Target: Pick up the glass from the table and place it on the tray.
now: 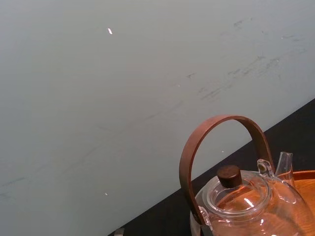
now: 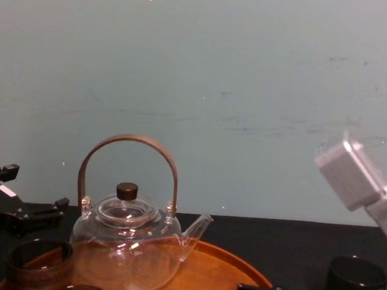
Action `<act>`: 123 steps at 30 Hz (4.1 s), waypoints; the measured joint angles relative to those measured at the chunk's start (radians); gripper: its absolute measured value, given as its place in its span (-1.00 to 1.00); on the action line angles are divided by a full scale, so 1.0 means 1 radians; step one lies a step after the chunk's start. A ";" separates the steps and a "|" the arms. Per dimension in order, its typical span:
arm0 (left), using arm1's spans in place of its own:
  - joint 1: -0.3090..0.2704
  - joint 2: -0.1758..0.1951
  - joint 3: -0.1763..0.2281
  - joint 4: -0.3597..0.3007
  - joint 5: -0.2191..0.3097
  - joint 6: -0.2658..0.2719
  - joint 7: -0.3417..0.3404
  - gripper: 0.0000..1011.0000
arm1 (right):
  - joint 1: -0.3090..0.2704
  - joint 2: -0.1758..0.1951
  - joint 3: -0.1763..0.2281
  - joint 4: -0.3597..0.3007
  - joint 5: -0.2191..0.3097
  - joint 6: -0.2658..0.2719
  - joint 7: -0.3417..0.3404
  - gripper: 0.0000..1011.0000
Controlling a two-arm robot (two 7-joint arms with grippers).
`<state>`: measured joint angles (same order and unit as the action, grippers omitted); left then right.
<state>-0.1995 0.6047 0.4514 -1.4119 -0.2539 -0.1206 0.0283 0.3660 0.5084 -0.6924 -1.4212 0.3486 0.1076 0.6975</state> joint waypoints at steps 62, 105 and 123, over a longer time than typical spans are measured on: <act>0.000 0.000 0.000 0.000 0.000 0.000 0.000 0.98 | -0.282 0.181 0.413 -0.194 0.123 0.024 -0.303 0.98; 0.000 0.000 0.000 0.000 0.000 0.000 0.000 0.98 | -0.173 0.072 0.352 -0.041 0.098 0.180 -0.297 0.98; 0.000 0.000 0.000 0.000 0.000 0.000 0.000 0.98 | -0.130 0.034 0.344 0.014 0.057 0.196 -0.303 0.98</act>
<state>-0.1995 0.6047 0.4514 -1.4120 -0.2539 -0.1205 0.0283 0.2357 0.5424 -0.3482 -1.4069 0.4057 0.3038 0.3943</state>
